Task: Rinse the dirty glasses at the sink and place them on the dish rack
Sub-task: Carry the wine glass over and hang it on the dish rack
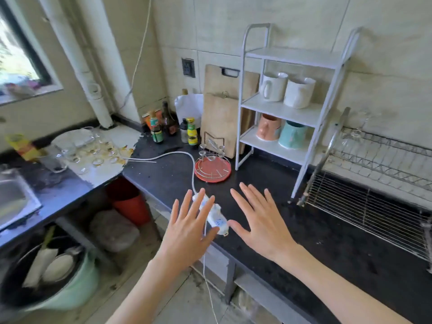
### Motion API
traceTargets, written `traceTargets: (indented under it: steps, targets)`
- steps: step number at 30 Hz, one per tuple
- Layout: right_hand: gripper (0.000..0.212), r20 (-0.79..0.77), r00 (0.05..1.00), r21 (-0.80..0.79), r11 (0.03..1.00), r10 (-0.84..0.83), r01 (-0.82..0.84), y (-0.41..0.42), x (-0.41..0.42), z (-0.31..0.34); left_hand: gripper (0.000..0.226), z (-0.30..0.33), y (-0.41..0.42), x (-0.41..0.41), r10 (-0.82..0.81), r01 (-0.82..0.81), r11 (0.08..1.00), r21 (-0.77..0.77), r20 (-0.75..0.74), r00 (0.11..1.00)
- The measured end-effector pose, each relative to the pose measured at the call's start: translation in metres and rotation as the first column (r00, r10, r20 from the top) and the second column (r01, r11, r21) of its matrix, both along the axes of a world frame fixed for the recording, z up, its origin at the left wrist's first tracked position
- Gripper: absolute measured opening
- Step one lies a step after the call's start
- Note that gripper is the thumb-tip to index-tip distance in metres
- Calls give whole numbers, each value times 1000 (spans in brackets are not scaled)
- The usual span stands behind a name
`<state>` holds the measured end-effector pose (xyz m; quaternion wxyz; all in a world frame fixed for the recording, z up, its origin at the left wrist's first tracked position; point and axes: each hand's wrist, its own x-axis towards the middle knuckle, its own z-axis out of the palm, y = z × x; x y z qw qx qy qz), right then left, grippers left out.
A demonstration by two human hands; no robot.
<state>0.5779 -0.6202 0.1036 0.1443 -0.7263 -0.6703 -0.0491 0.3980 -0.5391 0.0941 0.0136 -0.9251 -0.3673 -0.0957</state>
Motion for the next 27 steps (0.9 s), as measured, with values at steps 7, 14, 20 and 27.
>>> traceTargets:
  steps: [7,14,20,27]
  targets:
    - [64,-21,946,80,943,324,-322,88,-123,10,67,7,37,-143,326,-326,945,34,-8,945]
    - [64,-9,868,81,865,497,-495,213,-210,13,66,14,112,-238,564,-563,824,63,1,826]
    - [63,9,837,21,837,547,-547,321,-252,16,71,16,189,-280,670,-670,743,3,12,743]
    - [66,-28,824,-34,824,565,-566,423,-266,3,73,-5,274,-298,685,-685,727,-41,-14,728]
